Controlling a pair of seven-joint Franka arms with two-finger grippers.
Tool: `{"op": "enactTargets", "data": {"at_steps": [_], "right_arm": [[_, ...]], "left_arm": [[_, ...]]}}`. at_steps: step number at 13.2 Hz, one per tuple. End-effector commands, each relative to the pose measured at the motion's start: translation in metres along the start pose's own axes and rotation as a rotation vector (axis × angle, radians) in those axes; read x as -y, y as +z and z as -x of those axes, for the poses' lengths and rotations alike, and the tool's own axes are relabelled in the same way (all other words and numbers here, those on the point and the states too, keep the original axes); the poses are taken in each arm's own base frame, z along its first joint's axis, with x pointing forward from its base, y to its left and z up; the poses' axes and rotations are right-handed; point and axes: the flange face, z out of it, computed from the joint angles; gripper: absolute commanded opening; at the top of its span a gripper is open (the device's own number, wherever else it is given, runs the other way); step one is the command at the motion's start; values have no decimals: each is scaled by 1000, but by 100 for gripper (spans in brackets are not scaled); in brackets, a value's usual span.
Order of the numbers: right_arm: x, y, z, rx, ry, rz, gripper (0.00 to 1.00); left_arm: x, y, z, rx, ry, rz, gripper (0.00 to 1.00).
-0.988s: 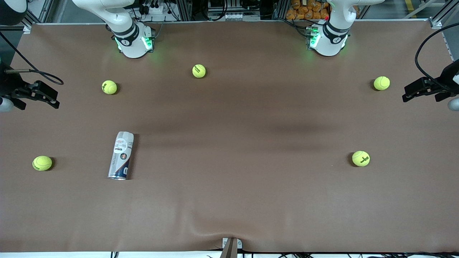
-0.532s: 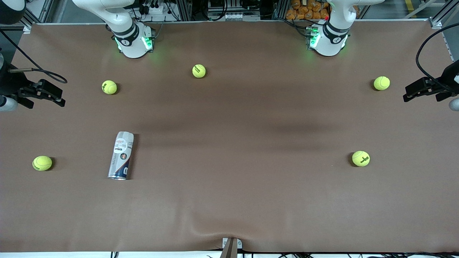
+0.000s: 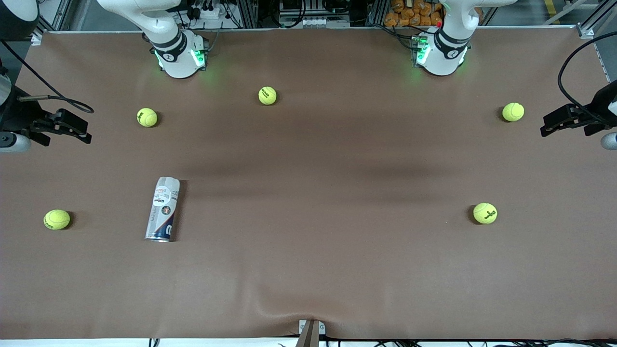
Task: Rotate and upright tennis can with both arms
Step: 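Move the right gripper down over the lying Wilson can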
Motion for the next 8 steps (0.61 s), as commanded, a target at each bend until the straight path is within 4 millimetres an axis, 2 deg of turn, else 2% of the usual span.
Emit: {"op": "enactTargets", "data": {"at_steps": [1,6,8], "right_arm": [[-4,1,10,1,-3,-1,100],[-5,38,12,53,-1,-2,100],[-6,58,12,65,-4,14,100]], "left_arm": [[2,-2,3,7,13,-7,100],[2,-1,2,8,13,-7,100],[2,-2,2,7,12,-7,100]]}}
